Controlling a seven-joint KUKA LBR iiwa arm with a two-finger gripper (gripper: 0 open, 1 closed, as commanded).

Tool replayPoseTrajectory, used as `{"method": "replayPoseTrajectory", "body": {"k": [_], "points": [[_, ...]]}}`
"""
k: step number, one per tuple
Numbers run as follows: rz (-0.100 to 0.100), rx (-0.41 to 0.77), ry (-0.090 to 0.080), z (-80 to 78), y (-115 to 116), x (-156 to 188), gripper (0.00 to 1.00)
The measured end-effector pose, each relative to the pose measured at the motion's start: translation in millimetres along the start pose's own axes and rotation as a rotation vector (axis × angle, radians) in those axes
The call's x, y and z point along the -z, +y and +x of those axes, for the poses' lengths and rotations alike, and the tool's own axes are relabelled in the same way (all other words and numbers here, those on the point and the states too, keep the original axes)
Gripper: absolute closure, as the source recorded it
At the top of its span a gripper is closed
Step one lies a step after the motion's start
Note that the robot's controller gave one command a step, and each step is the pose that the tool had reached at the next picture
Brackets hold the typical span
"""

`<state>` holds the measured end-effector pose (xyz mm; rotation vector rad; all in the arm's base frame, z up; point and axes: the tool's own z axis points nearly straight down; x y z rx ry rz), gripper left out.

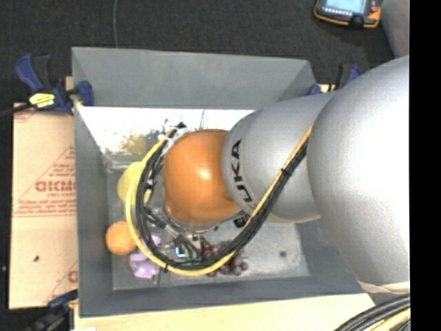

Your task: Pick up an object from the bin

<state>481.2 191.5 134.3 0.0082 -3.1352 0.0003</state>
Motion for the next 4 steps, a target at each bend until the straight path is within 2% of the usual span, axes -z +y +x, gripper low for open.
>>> {"method": "replayPoseTrajectory", "body": {"k": [1,2,3,4], "points": [[-0.002,-0.005,-0.007,-1.8,-1.0,4.5,0.00],[0.002,0.640,-0.021,0.2,-22.9,-61.5,0.00],[0.000,0.338,-0.027,1.2,-14.9,-60.4,0.00],[0.008,1.084,-0.022,7.2,11.7,-36.0,0.00]]}}
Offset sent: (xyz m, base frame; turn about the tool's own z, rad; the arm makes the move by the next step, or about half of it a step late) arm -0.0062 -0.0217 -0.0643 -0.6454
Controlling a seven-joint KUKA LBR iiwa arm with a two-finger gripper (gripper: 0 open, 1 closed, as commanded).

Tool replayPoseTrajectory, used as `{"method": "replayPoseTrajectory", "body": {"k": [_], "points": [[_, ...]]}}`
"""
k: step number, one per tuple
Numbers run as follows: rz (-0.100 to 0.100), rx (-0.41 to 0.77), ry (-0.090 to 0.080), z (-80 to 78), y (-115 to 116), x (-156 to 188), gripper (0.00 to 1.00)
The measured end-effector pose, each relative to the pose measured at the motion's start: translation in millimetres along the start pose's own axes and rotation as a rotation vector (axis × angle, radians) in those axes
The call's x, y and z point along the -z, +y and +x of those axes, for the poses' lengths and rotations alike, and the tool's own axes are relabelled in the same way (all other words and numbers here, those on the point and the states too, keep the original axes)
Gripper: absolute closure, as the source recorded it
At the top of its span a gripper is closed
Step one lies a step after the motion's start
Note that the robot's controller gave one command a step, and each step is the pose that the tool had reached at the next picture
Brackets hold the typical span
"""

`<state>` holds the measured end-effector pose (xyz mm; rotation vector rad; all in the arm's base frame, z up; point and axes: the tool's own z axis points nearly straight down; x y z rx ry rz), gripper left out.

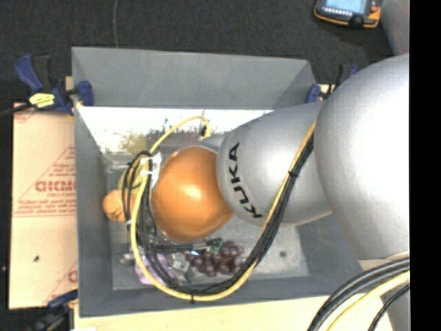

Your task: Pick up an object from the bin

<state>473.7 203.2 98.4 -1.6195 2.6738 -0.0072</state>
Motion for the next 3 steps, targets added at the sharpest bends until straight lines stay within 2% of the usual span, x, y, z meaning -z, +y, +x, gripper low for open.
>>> {"method": "replayPoseTrajectory", "body": {"k": [1,2,3], "points": [[0.010,-0.422,-0.009,123.1,-73.3,-27.1,0.00],[0.003,0.334,-0.015,-30.3,-24.6,-28.1,1.00],[0.002,0.329,-0.011,-27.3,-25.8,-28.3,1.00]]}}
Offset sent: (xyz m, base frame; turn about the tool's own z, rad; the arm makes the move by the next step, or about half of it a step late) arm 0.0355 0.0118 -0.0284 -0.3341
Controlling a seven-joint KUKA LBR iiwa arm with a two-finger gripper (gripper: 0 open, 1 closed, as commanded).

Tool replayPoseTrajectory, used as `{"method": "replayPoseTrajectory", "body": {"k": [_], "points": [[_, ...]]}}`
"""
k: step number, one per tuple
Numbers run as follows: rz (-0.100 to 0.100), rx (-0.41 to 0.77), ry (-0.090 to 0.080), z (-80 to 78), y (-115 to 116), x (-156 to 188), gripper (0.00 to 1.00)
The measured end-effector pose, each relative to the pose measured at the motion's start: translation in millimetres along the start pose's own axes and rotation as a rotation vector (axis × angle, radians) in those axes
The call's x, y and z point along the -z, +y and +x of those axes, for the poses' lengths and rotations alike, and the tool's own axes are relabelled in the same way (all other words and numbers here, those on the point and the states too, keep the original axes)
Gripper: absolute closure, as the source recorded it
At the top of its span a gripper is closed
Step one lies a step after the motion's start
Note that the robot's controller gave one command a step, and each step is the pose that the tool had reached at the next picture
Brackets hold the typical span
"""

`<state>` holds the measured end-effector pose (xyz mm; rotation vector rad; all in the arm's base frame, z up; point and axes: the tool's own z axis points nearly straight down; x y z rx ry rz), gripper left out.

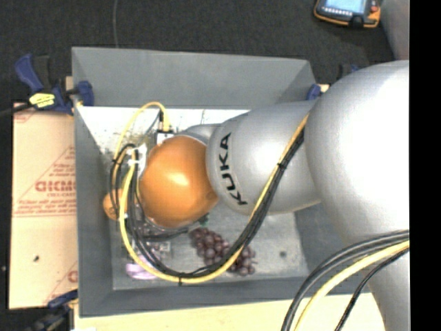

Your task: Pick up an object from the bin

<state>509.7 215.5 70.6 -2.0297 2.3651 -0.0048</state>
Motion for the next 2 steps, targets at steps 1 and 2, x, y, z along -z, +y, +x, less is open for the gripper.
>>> {"method": "replayPoseTrajectory", "body": {"k": [1,2], "points": [[-0.004,-0.001,0.001,0.4,0.8,19.1,1.00],[-0.001,-0.004,-0.001,-0.1,-0.5,43.6,1.00]]}}
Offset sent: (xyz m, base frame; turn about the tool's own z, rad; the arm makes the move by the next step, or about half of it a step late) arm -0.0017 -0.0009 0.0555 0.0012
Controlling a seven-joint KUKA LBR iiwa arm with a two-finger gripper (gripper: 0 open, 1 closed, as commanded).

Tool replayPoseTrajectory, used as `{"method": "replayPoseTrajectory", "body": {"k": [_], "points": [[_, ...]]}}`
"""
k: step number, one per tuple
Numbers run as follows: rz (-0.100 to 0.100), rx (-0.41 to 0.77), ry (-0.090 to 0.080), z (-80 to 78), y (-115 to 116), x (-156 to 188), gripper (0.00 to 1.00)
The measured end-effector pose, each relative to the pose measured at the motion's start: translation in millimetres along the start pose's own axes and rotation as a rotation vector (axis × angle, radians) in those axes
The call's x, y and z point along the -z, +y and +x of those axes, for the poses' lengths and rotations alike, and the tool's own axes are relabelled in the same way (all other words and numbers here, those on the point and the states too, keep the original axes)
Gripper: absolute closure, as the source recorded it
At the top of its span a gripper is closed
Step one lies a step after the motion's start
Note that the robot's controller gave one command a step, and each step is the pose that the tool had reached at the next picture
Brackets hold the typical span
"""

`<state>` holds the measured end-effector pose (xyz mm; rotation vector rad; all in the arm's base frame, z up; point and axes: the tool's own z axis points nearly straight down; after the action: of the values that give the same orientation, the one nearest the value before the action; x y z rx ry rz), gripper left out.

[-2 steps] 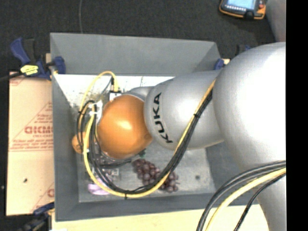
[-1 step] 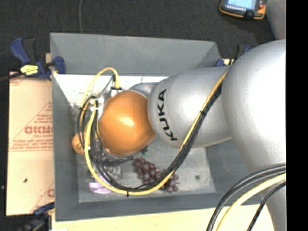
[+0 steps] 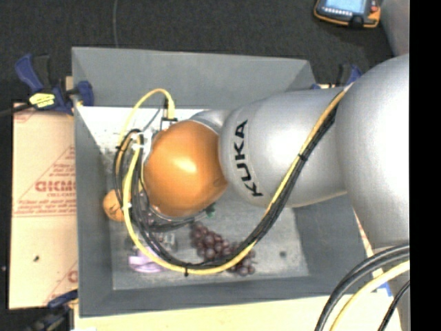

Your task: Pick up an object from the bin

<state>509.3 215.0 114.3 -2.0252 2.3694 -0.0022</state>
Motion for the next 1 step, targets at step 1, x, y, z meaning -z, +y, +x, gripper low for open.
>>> {"method": "replayPoseTrajectory", "body": {"k": [1], "points": [[0.003,-0.003,-0.003,-0.5,-1.1,11.9,1.00]]}}
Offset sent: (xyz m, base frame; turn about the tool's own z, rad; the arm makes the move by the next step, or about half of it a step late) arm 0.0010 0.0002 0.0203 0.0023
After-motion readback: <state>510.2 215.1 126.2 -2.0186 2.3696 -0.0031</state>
